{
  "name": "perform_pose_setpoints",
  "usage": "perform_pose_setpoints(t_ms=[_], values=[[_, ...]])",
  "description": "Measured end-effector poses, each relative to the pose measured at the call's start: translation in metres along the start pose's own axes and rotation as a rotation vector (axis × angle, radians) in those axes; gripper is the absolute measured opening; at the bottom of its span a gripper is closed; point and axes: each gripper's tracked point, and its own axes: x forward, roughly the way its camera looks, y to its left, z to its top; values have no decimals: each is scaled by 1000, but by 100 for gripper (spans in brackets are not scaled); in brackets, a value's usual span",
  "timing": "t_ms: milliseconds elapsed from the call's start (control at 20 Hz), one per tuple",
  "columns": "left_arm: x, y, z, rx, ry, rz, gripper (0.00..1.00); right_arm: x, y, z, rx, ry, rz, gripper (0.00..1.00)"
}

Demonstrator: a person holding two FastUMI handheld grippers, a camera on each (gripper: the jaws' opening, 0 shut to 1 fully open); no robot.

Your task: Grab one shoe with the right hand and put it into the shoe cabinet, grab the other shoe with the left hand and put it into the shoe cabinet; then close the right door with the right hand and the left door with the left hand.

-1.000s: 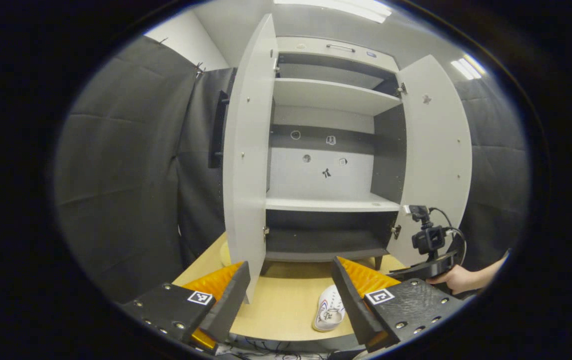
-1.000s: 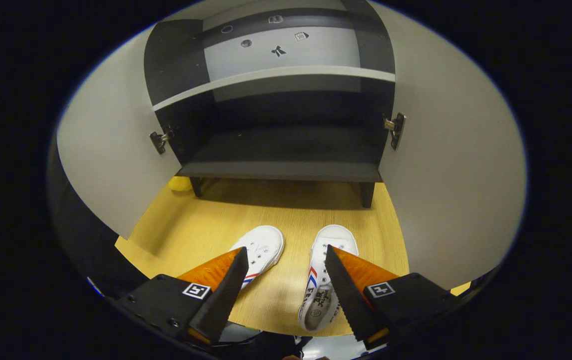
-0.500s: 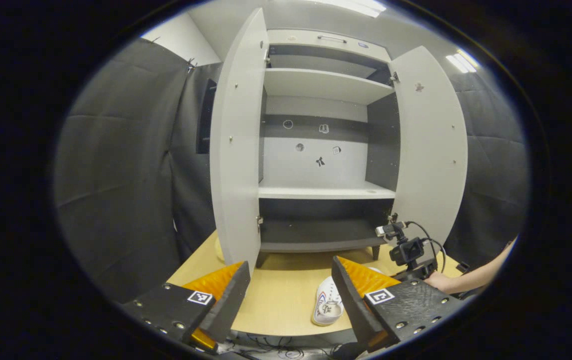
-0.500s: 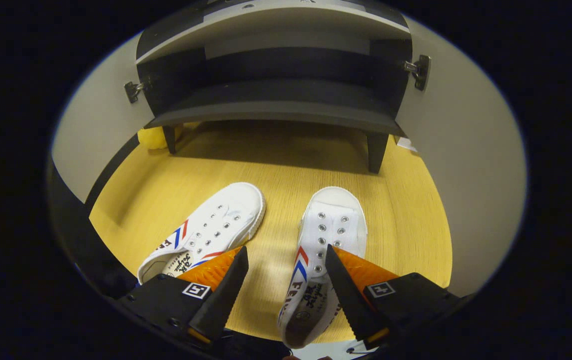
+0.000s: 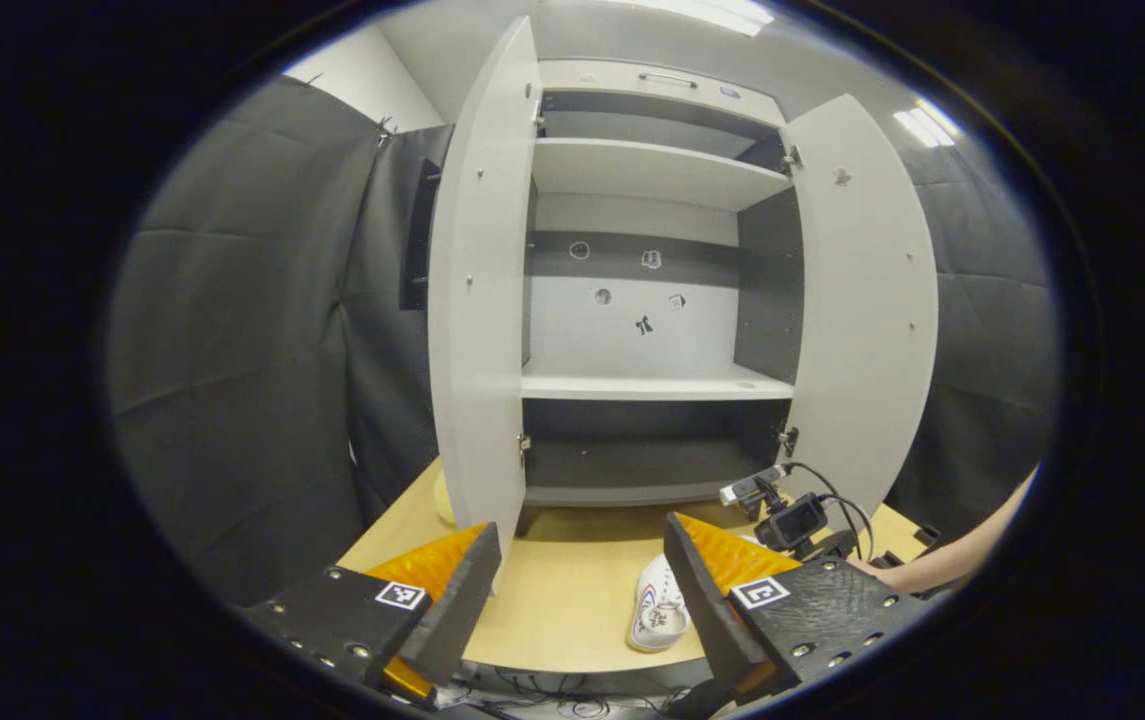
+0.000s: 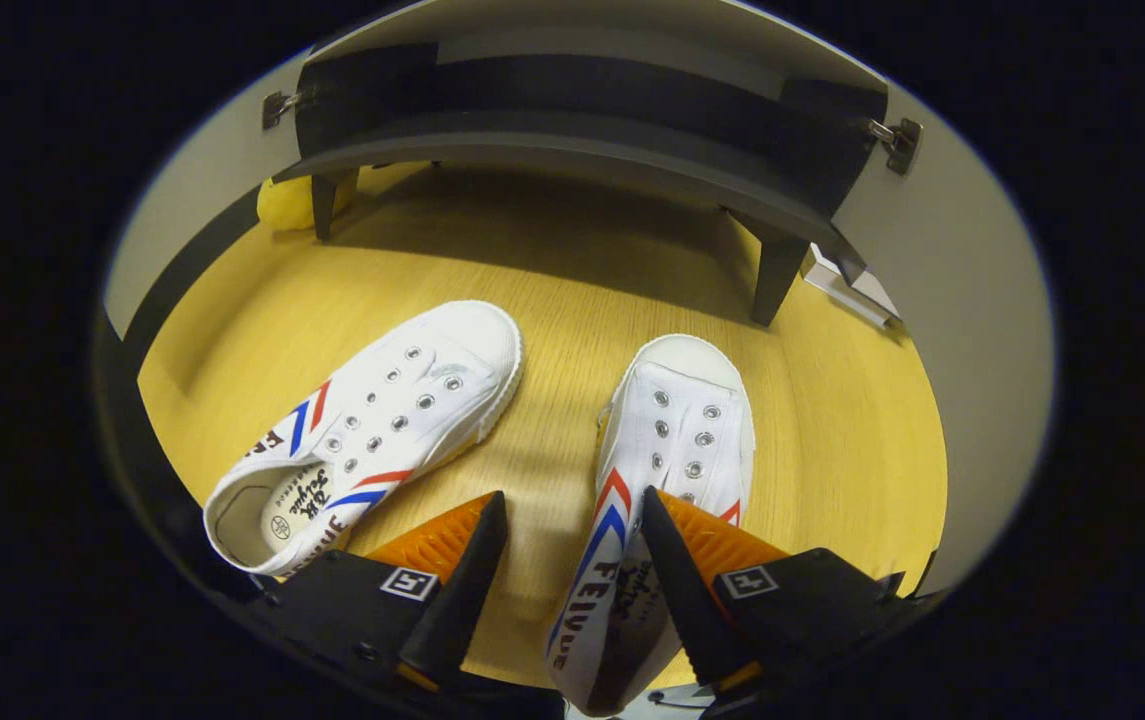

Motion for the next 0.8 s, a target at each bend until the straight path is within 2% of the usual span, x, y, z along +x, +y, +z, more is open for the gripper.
perform_pose_setpoints(t_ms=[50,100,150,250,350,450,500,550,600,650,800], values=[[0,1,0,-4,-3,5,94,1,-6,0,5,-1,-25,70],[0,2,1,-6,-6,7,94,1,-8,0,19,2,-32,61],[-1,3,1,-7,-6,12,94,0,-11,1,36,9,-34,43],[-2,6,0,-12,-3,21,94,1,-11,0,57,24,-16,35],[0,11,-5,-19,2,22,94,5,-14,0,72,24,-32,35],[-1,11,-6,-18,2,23,94,1,-12,1,112,31,-18,22],[-3,11,-7,-13,3,24,99,2,-12,1,125,34,-28,23],[-4,11,-7,-8,1,26,99,-3,-11,2,130,40,-16,14],[-4,11,-6,-5,-1,25,94,3,-10,0,137,46,-20,6],[-4,11,-6,-4,-2,23,94,-3,-11,1,123,65,-7,2],[-5,14,-6,-1,-3,20,94,-3,-12,-1,126,77,8,3]])
